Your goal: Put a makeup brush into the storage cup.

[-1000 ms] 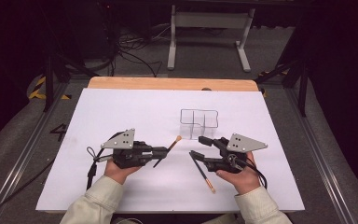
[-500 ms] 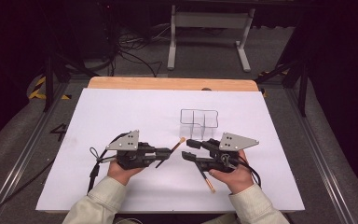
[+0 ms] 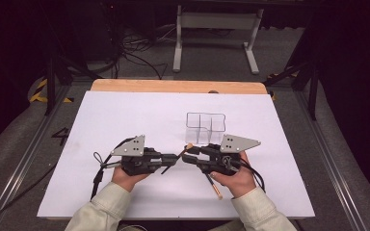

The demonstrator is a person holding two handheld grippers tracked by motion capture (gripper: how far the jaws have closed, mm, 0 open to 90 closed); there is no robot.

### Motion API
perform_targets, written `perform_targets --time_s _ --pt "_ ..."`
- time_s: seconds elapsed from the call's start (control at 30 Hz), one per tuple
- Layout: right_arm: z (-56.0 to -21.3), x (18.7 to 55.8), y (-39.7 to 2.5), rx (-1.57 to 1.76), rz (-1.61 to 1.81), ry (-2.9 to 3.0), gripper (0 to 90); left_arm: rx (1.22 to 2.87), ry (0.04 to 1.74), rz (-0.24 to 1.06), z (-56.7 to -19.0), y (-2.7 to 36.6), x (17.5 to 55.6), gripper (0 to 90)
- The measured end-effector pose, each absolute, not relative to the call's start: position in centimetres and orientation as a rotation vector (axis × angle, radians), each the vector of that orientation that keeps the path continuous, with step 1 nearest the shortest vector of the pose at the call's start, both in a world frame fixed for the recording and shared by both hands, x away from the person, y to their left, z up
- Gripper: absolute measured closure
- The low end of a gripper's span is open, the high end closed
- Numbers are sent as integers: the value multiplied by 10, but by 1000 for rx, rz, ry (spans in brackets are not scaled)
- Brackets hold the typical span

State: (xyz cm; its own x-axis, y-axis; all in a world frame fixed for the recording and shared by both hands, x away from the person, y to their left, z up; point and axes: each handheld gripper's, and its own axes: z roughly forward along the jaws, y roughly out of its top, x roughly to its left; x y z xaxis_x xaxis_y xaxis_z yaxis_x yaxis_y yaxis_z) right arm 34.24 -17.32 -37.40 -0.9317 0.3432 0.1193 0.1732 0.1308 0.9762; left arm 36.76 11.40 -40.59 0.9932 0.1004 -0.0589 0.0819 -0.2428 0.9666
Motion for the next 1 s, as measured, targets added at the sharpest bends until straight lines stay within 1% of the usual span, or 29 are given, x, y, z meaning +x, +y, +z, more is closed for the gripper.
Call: perform_targets --time_s 0.5,0.77,0.87,0.97,1.0 --pt "-374 344 -173 538 1965 2272 833 1823 114 16 -407 111 366 824" --pt "-374 344 -173 541 1979 2282 843 1825 107 19 -407 111 365 824" --pt "-373 344 -173 546 1978 2288 844 1824 110 24 -408 111 364 811" --pt "-372 344 -174 552 1981 2304 844 1830 145 39 -409 111 364 658" --pt "-371 344 -175 551 1979 2306 844 1831 152 38 -409 112 365 625"
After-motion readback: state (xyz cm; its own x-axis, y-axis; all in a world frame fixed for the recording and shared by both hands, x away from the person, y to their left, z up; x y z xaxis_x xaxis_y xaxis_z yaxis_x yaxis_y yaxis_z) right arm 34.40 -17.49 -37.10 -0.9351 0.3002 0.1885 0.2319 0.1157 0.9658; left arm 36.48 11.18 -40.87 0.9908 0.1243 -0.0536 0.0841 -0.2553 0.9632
